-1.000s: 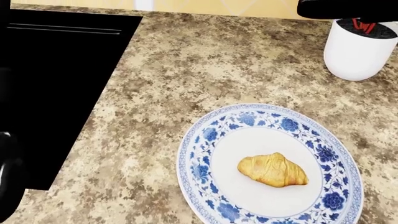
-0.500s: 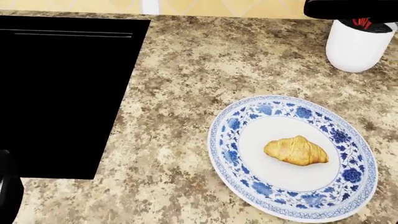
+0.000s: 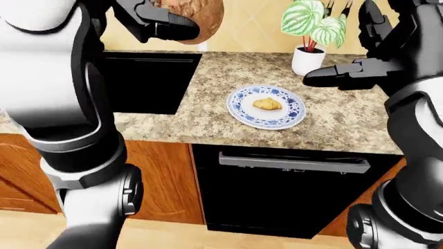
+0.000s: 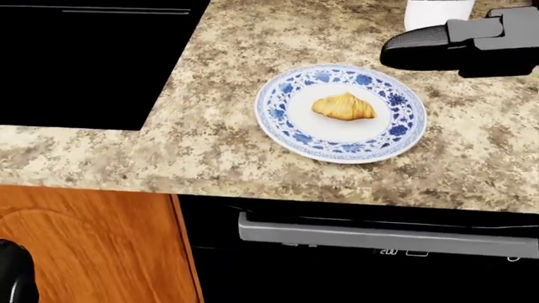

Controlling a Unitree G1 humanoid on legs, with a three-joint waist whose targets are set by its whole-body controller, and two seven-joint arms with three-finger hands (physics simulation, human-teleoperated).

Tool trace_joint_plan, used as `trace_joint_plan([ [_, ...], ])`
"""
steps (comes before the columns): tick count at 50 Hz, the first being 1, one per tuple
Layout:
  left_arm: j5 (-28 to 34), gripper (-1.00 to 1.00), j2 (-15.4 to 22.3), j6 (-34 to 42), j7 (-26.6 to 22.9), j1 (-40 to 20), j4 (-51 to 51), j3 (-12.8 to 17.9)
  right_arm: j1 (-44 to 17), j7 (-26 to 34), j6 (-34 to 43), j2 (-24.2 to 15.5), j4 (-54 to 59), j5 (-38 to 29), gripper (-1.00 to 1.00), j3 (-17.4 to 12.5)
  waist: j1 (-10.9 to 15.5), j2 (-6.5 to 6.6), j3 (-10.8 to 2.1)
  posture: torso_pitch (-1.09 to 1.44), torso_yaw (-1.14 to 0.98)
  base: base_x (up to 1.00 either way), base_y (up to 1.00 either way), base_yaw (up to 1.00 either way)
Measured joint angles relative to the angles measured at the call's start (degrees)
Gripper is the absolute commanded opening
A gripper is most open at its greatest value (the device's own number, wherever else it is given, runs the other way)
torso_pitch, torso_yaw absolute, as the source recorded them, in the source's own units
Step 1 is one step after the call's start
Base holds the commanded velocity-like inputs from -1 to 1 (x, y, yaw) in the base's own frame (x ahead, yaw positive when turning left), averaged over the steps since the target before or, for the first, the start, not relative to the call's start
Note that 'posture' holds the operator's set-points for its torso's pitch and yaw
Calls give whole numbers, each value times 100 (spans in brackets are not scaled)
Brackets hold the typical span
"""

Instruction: Place the pastries on the plates.

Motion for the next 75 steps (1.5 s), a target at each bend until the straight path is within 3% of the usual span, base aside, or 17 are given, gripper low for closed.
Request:
trace_joint_plan([
  [2, -100, -100, -22, 79, 137, 259, -211, 86, 79, -45, -12, 54, -88, 50, 100, -7, -32, 267, -36, -14, -1, 0, 0, 0],
  [6, -390, -100, -118, 204, 513, 1027, -568, 314, 617, -146, -193, 322, -296, 141, 100, 54, -15, 236, -173, -14, -1, 0, 0, 0],
  [10, -704, -100, -234, 210, 1075, 1501, -752, 391, 978, -292, -437, 576, -467, 258, 100, 92, 66, -20, -275, -14, -1, 0, 11, 0],
  [14, -917, -100, -298, 114, 1469, 2041, -1257, 283, 1444, -371, -715, 708, -852, 417, 100, 70, 134, -471, -243, -14, -1, 0, 44, 0],
  [16, -1042, -100, -373, 112, 1574, 2176, -1428, 194, 1732, -424, -830, 753, -909, 416, 100, 30, 51, -416, -154, -14, -1, 0, 50, 0],
  [20, -1315, -100, -444, 52, 1762, 2388, -1628, 187, 1824, -580, -831, 864, -813, 526, 100, 0, 17, -329, -332, -14, -1, 0, 49, 0],
  [27, -1526, -100, -440, -267, 2185, 2787, -1837, 208, 2015, -632, -899, 910, -1215, 626, 100, 61, -8, 338, -350, -14, -1, 0, 49, 0],
  [30, -1517, -100, -353, -63, 2257, 2916, -1861, 344, 2228, -584, -852, 958, -1303, 675, 100, 173, 36, 198, -268, -14, -1, 1, 49, 0],
  [37, -1584, -100, -304, 34, 2245, 3027, -2352, 404, 2093, -606, -737, 907, -1556, 629, 100, 130, 35, -473, -298, -14, -1, 1, 49, 0],
  [42, -1719, -100, -273, 103, 2158, 3141, -2136, 350, 1988, -540, -560, 792, -1339, 542, 100, 34, 4, -482, -355, -14, -1, 4, 53, 0],
  [47, -1674, -100, -255, 0, 2257, 3052, -2175, 403, 1958, -499, -625, 798, -1381, 467, 100, 12, -45, -289, -357, -14, -1, 14, 80, 0],
  [53, -1690, -100, -296, -119, 2216, 3123, -2235, 317, 2137, -417, -732, 855, -1424, 297, 100, 73, -102, 415, -382, -14, -1, 15, 80, 0],
  [56, -1669, -100, -280, 43, 2236, 3266, -2207, 455, 2174, -352, -584, 928, -1450, 297, 100, 250, -8, 316, -267, -14, -1, 15, 80, 0],
  [66, -1678, -100, -278, 58, 2313, 3126, -2363, 391, 2115, -309, -616, 940, -1646, 181, 100, 138, 39, -249, -149, -14, -1, 15, 80, 0],
  [69, -1714, -100, -316, 141, 2262, 3204, -2245, 265, 2216, -305, -517, 978, -1489, 129, 100, 146, 16, -361, -284, -14, -1, 15, 79, 0],
  [72, -1700, -100, -294, 124, 2244, 3133, -2300, 327, 2109, -289, -528, 944, -1591, 120, 100, 100, -60, -225, -359, -14, -1, 15, 80, 0],
  [75, -1717, -100, -236, 106, 2226, 3116, -2518, 456, 2043, -291, -603, 933, -1729, 125, 100, 37, -45, 217, -331, -14, -1, 15, 80, 0],
])
